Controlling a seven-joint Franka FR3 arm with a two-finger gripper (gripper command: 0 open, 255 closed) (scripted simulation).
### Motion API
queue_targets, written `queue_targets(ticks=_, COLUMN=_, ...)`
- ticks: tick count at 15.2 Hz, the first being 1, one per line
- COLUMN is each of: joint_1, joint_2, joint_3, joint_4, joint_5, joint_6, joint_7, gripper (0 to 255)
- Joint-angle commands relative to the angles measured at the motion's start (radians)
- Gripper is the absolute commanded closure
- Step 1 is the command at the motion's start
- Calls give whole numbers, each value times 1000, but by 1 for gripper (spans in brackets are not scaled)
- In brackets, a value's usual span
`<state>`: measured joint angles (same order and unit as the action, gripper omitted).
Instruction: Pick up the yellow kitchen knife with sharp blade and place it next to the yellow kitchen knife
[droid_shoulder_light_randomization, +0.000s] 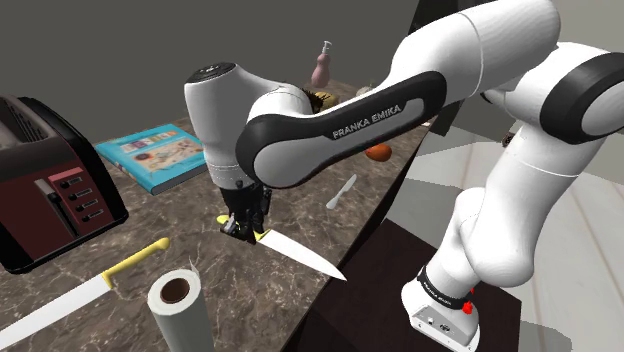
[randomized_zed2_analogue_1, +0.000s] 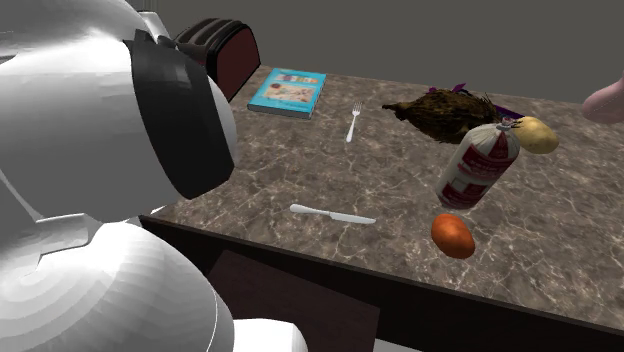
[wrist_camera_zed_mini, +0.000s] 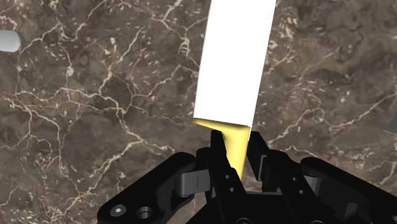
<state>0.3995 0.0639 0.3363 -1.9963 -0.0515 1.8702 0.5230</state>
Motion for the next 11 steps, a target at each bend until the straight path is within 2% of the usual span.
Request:
queue_targets(ticks=1, joint_1=2, joint_2=9, joint_3=2, joint_4=-14, joint_5=-3, joint_6=22, joint_7=7, gripper=255)
queue_targets(ticks=11, joint_1=6, joint_2=69, joint_3=0, joint_4=-83, joint_5=-27, joint_6=147, joint_7=27, gripper=255)
